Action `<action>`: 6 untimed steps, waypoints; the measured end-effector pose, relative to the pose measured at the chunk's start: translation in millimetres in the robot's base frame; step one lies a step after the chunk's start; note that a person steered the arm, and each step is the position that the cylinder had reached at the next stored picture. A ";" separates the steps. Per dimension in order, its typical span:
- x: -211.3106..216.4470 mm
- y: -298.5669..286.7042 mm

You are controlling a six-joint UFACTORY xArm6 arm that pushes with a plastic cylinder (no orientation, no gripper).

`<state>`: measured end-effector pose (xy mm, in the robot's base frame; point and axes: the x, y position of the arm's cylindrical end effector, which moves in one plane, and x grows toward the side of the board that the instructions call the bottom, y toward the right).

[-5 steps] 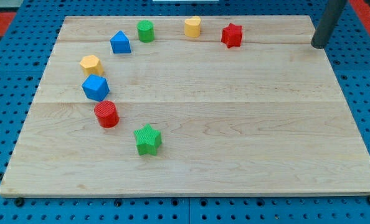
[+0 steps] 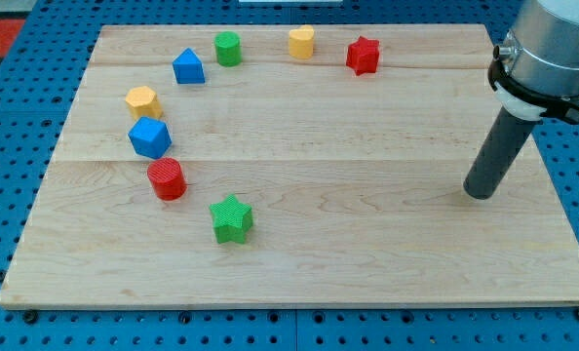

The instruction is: Point at the red circle

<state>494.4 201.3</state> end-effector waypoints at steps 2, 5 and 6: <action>0.0 0.0; 87.9 -71.7; 123.8 -157.7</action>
